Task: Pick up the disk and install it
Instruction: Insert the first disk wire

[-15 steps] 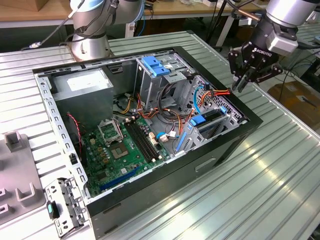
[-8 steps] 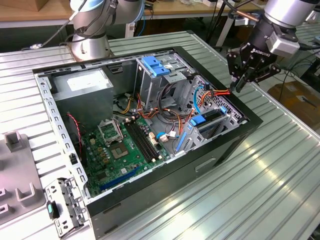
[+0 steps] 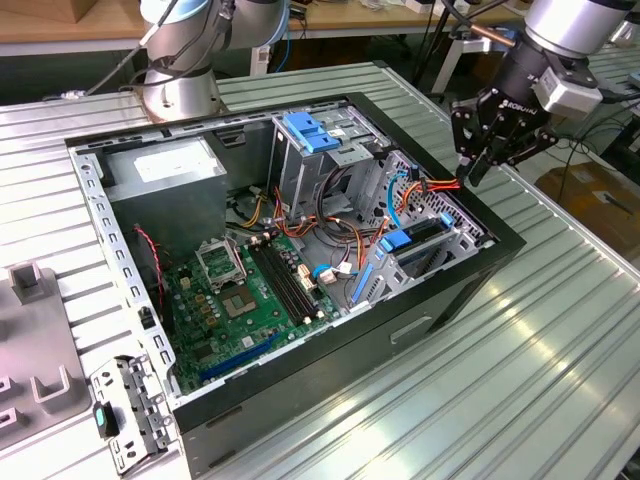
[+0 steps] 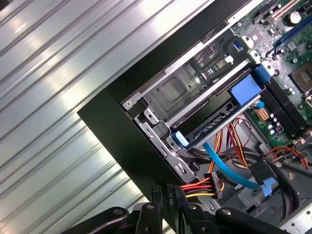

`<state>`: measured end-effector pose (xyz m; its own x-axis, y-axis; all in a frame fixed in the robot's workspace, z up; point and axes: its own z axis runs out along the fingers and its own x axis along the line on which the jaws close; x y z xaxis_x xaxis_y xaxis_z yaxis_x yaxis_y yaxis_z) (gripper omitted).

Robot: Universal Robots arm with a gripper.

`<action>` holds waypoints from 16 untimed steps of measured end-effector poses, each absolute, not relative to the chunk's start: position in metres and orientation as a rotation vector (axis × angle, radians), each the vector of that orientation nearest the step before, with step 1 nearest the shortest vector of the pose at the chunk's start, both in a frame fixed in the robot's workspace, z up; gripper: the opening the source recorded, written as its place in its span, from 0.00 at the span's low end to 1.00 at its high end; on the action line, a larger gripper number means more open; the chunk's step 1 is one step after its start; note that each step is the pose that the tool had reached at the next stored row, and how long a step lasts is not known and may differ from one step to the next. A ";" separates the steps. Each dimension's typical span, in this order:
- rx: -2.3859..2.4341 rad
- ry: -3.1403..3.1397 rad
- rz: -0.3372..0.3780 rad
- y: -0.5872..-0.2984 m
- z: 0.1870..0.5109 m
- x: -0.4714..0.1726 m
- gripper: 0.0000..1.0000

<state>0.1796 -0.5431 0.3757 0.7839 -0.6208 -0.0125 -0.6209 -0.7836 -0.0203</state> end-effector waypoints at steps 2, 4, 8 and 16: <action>-2.949 1.012 0.009 -0.543 0.374 0.179 0.31; -2.948 1.006 0.010 -0.543 0.372 0.179 0.31; -2.949 1.001 0.010 -0.543 0.368 0.179 0.30; -2.950 0.996 0.010 -0.543 0.373 0.179 0.16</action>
<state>0.1788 -0.5426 0.3726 0.7953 -0.6061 -0.0151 -0.6063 -0.7949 -0.0238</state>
